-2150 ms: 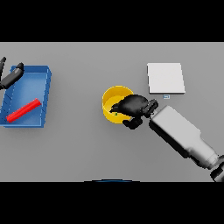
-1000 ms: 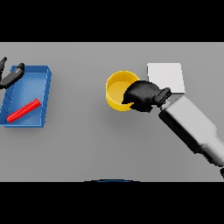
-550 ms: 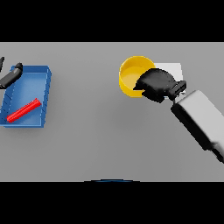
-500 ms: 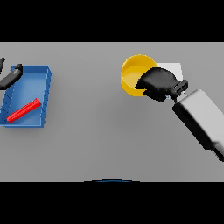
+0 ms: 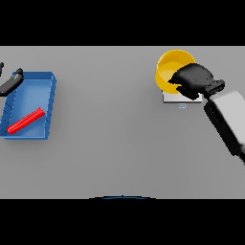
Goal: Pick up the red beaker and tilt it to pour out 1 green nut into yellow bowl. Pick up the yellow bowl and place it on the metallic measuring scale.
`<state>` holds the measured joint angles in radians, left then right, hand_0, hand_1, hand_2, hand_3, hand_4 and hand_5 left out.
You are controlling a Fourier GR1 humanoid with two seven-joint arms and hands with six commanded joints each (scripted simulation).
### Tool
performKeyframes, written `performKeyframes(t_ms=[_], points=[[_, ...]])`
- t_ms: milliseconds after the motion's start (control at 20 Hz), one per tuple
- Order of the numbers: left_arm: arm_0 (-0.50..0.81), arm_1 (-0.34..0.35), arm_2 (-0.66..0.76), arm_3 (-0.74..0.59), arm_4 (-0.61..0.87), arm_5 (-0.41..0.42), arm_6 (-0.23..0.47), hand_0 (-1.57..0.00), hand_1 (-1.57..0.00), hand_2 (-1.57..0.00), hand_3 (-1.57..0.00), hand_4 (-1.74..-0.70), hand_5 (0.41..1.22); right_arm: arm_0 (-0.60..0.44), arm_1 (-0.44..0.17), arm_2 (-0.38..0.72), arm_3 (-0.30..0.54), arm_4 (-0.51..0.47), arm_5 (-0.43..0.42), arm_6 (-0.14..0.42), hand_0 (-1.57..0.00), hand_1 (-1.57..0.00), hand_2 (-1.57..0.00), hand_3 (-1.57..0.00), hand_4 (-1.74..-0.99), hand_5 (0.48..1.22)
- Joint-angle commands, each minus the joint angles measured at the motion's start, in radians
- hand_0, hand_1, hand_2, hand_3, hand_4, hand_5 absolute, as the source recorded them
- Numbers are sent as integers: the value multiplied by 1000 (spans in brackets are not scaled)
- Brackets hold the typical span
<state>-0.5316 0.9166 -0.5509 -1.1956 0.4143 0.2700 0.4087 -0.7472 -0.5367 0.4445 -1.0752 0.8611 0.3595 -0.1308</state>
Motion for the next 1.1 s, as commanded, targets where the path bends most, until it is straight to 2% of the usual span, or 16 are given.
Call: performKeyframes(t_ms=[0,250,500,550,700,800,850,900,950,1050], points=[[-9,-11,-7,5,-5,1,8,1,1,1,1,-727,734,1,7,-2,26,5,-14,4,-1571,-1571,-1537,-1147,-1741,1221],[7,0,-3,-17,3,8,12,1,1,1,1,-724,714,-33,26,-33,190,21,-73,-29,-1571,-1571,-1464,-1268,-1741,1221],[-6,-6,-8,-3,-2,0,25,1,1,1,1,-726,710,-41,49,-62,280,8,-79,-54,-1562,-1571,-1405,-1374,-1741,1221],[6,-3,-5,-10,1,4,11,1,1,1,1,-729,714,-41,60,-67,298,5,-78,-52,-1548,-1571,-1393,-1407,-1741,1221],[9,3,-3,-6,4,-7,7,1,1,1,1,-727,712,-54,70,-77,328,6,-72,-50,-1417,-1571,-1363,-1487,-1741,1221],[1,2,-4,-3,3,-10,15,1,1,1,1,-727,715,-52,65,-82,324,4,-57,-56,-1397,-1571,-1385,-1363,-1741,1221],[-3,-10,-8,7,2,-12,13,1,1,1,1,-729,717,-53,69,-83,319,2,-42,-46,-1332,-1459,-1423,-1198,-1741,1221],[-3,-11,-3,9,3,-7,9,1,1,1,1,-730,720,-46,63,-90,306,-8,-27,-69,-1128,-1322,-1330,-1057,-1701,1221],[-16,-23,-7,24,-1,-11,7,1,1,1,1,-732,723,-47,66,-96,322,-12,-33,-75,-902,-1150,-1186,-937,-1660,1143],[-2,-19,-6,25,1,-14,-4,1,1,1,1,-732,729,-48,64,-102,324,-14,-17,-43,-577,-828,-913,-742,-1588,1016]])
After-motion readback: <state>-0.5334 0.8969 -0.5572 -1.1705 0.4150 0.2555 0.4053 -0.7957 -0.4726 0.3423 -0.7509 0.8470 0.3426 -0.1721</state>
